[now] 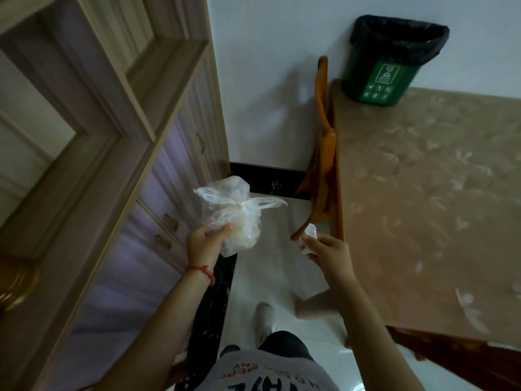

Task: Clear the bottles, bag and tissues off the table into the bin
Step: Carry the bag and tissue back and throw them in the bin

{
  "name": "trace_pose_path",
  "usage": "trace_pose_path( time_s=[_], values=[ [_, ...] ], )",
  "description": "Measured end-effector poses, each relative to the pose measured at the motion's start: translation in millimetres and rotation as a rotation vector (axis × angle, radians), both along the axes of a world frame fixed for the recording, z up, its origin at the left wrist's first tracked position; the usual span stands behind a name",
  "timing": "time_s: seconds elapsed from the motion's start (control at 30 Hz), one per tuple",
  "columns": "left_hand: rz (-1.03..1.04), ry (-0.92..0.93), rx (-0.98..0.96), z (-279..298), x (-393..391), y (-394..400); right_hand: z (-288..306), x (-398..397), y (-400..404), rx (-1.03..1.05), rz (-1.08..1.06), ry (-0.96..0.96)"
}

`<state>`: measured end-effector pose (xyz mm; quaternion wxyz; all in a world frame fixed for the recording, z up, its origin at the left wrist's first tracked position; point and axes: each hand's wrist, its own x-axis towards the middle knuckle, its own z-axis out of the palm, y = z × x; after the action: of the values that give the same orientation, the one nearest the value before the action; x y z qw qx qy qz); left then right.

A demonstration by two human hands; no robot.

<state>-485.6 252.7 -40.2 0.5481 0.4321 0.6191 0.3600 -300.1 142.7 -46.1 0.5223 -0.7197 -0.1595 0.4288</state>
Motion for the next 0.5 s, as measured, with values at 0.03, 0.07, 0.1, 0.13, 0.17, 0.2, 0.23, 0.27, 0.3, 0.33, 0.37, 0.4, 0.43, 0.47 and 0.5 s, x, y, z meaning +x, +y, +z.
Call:
trace_pose_path(
  time_s=[0.03, 0.07, 0.1, 0.13, 0.17, 0.2, 0.23, 0.27, 0.3, 0.33, 0.37, 0.4, 0.43, 0.47, 0.5],
  values=[
    [0.007, 0.004, 0.006, 2.4, 8.1, 10.6, 0.5, 8.5, 13.5, -0.002, 0.0, -0.002],
    [0.011, 0.008, 0.006, 4.3, 15.2, 20.9, 1.5, 16.1, 26.1, -0.004, 0.005, -0.005],
    [0.014, 0.005, 0.007, 6.2, 22.1, 30.9, 2.9, 23.4, 38.1, -0.002, 0.013, -0.012],
    [0.015, -0.001, 0.008, 8.2, 28.5, 40.8, 4.8, 30.1, 49.8, 0.002, 0.018, -0.018],
    [0.015, 0.003, 0.005, 10.4, 33.7, 50.1, 6.8, 36.0, 60.7, 0.005, 0.017, -0.018],
    [0.013, 0.007, 0.005, 12.8, 38.5, 59.4, 8.5, 41.2, 71.3, 0.012, 0.012, -0.011],
    [0.012, 0.004, 0.007, 13.8, 42.6, 69.3, 9.9, 45.9, 81.9, 0.022, 0.007, -0.002],
    [0.011, -0.002, 0.009, 13.1, 46.2, 79.6, 10.6, 49.8, 92.3, 0.027, -0.001, 0.01],
    [0.012, -0.009, 0.004, 13.4, 49.9, 89.8, 10.6, 53.2, 102.5, 0.026, -0.007, 0.023],
    [0.014, -0.01, -0.005, 13.2, 53.5, 100.7, 10.3, 55.9, 112.9, 0.021, -0.009, 0.031],
    [0.014, -0.003, -0.01, 13.3, 57.6, 112.1, 10.1, 58.8, 123.6, 0.014, -0.005, 0.031],
    [0.011, 0.008, -0.007, 12.9, 62.1, 124.4, 10.5, 61.4, 134.8, 0.008, 0.004, 0.03],
    [0.004, 0.016, -0.005, 13.4, 66.9, 136.9, 10.3, 64.2, 146.6, 0.001, 0.009, 0.029],
    [-0.005, 0.018, -0.006, 13.3, 71.9, 150.1, 9.6, 67.3, 158.7, -0.004, 0.009, 0.023],
    [-0.013, 0.015, -0.009, 13.3, 76.7, 163.0, 9.4, 70.4, 170.7, -0.007, 0.003, 0.009]
  ],
)
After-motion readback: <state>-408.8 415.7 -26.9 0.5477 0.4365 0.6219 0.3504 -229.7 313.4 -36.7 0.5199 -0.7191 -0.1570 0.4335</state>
